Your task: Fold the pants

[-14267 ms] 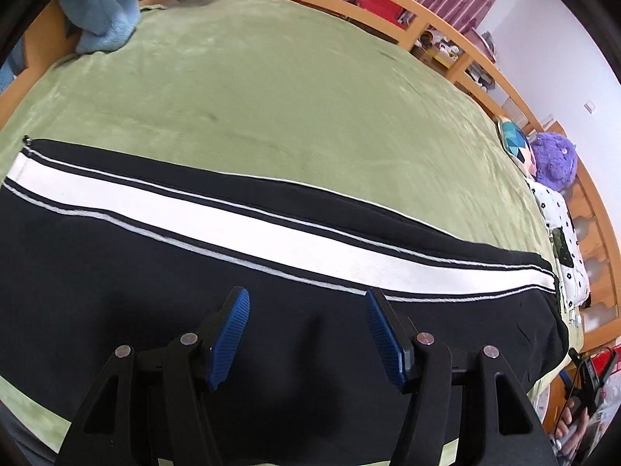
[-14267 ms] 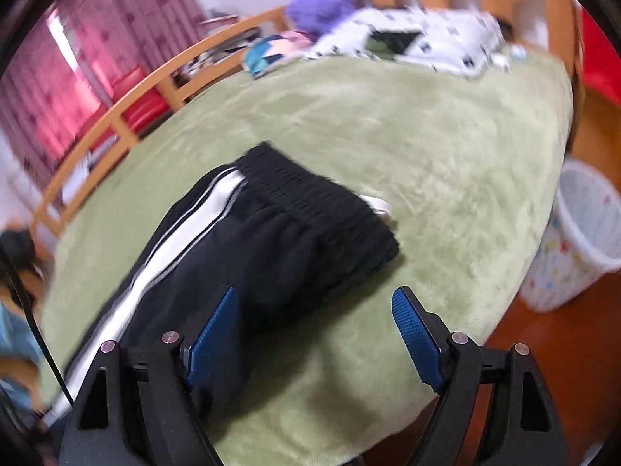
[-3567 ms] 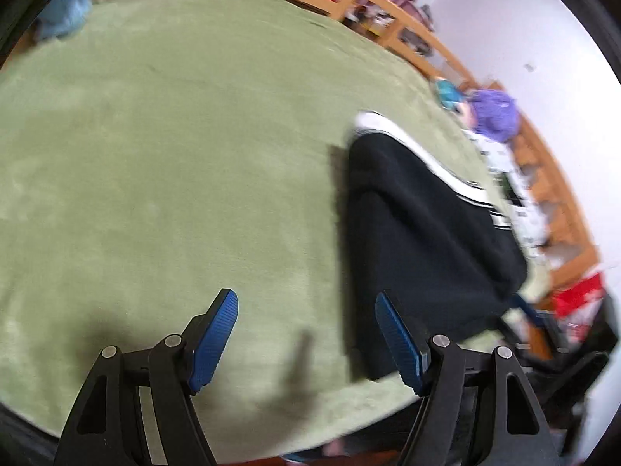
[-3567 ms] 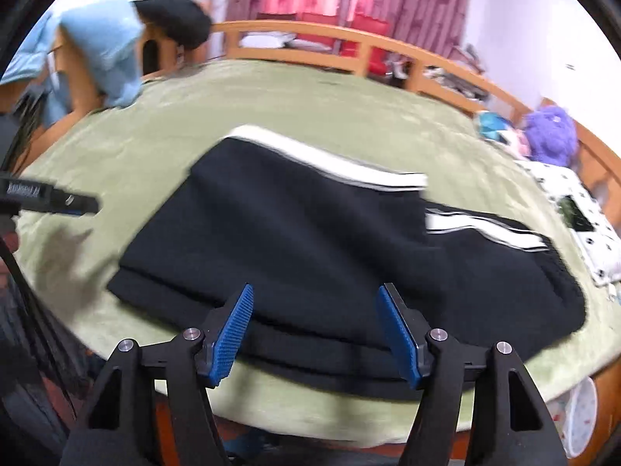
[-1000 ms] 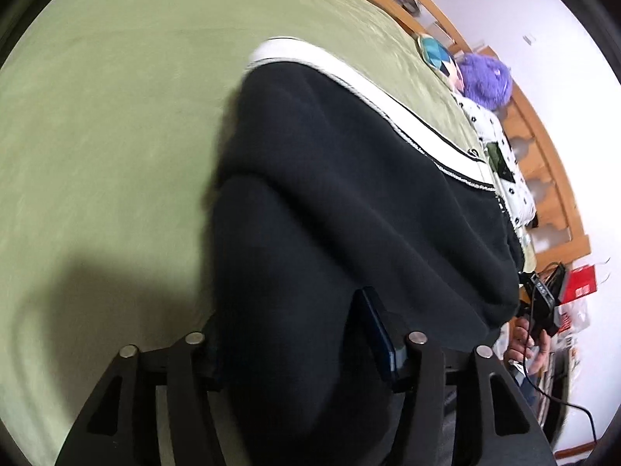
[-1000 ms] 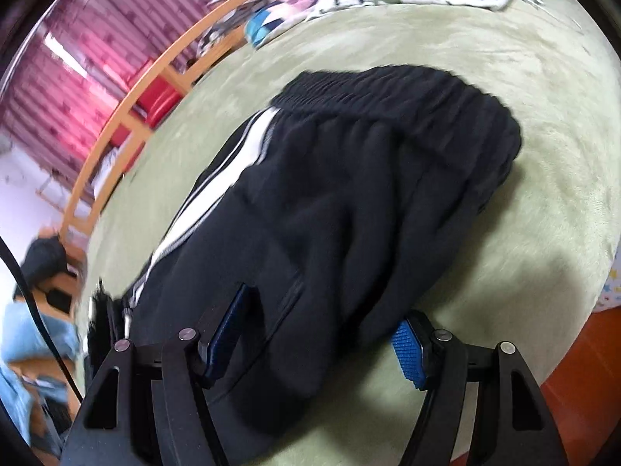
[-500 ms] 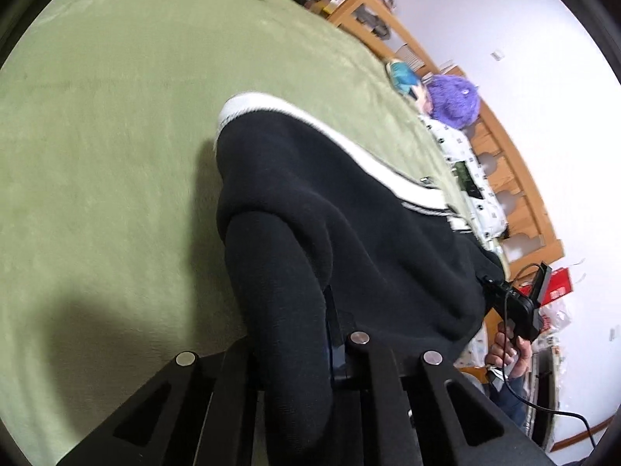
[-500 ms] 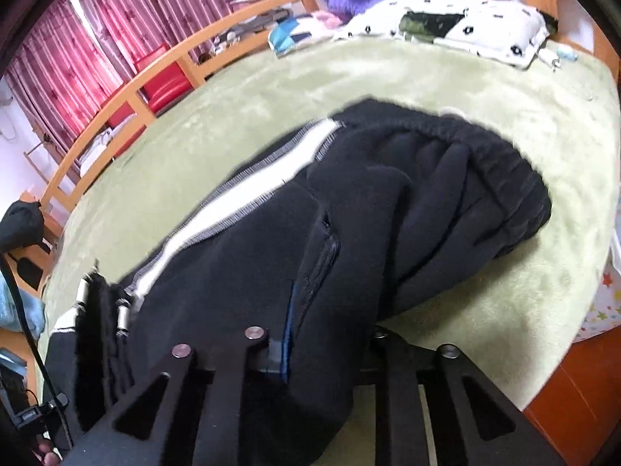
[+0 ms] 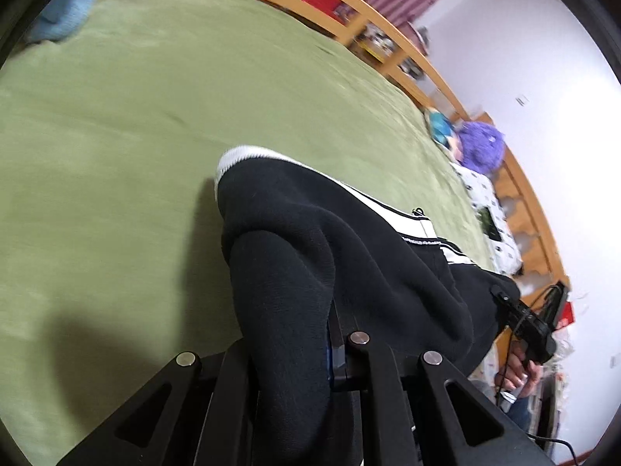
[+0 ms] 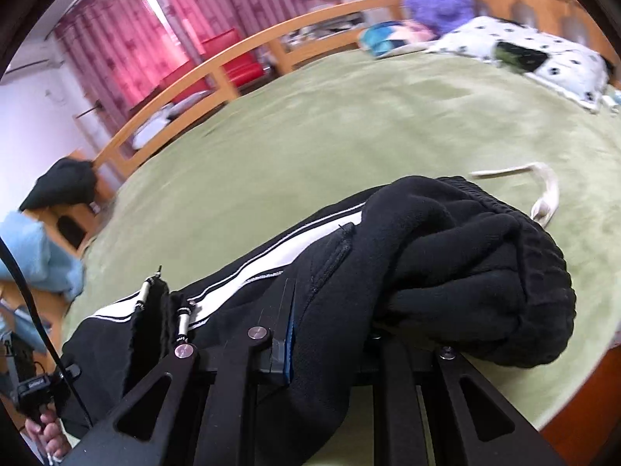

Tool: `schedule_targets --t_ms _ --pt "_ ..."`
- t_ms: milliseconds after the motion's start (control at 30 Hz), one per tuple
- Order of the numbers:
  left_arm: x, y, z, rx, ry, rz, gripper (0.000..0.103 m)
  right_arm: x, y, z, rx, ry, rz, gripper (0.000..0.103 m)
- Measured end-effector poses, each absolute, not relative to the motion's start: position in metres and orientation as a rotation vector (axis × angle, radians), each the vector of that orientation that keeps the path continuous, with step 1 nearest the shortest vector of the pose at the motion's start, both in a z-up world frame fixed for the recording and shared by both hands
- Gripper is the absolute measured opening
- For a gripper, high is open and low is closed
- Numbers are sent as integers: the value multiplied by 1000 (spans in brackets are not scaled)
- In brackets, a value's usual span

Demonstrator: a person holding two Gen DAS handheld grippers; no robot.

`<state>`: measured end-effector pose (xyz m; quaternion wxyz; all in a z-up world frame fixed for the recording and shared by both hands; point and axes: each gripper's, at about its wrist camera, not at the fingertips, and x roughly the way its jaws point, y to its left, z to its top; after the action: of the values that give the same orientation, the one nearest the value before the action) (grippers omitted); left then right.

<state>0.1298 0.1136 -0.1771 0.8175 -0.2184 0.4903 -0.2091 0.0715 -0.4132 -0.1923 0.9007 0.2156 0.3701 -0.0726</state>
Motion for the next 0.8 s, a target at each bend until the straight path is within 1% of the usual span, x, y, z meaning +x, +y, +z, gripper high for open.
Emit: schedule_targets --t_ms 100,167,233,300,333,367,400,433,467,500,567,600,633,667,767,800 --pt "126 144 -179 -453 1047 -396 11 75 -380 -201 452 782 -92 17" --pt "124 148 -187 -475 1080 -392 12 73 -368 -208 425 817 -106 18" --pt "121 146 -199 -463 1123 -379 17 67 -369 -214 410 849 -130 22" --pt "118 139 -206 -413 1151 -347 25 59 -376 -226 382 932 -138 29" --pt "116 136 -208 -397 1160 -337 27 54 -381 -232 365 968 -146 32" --pt "114 133 -210 -389 1166 -328 32 49 -387 -237 350 990 -144 39" --pt "114 130 -211 -378 1175 -316 40 41 -392 -238 345 998 -136 47" --pt "112 128 -212 -359 1189 -304 42 34 -395 -237 345 1000 -130 51" --pt "110 127 -212 -347 1194 -302 42 27 -399 -234 350 997 -124 57" --pt "107 127 -212 -348 1193 -304 43 19 -403 -230 360 992 -117 60" --pt "100 129 -211 -361 1194 -305 43 6 -408 -221 364 970 -110 60" --pt "97 131 -210 -364 1198 -305 46 4 -410 -217 364 960 -106 60" --pt "93 129 -208 -351 1201 -287 52 -3 -414 -212 368 942 -100 60" --pt "87 128 -205 -315 1196 -249 63 -6 -416 -208 369 928 -109 60" --pt "69 136 -190 -185 1137 -202 63 -14 -437 -199 427 874 -126 60" --pt "65 138 -187 -181 1129 -195 64 -13 -443 -197 459 865 -120 61"
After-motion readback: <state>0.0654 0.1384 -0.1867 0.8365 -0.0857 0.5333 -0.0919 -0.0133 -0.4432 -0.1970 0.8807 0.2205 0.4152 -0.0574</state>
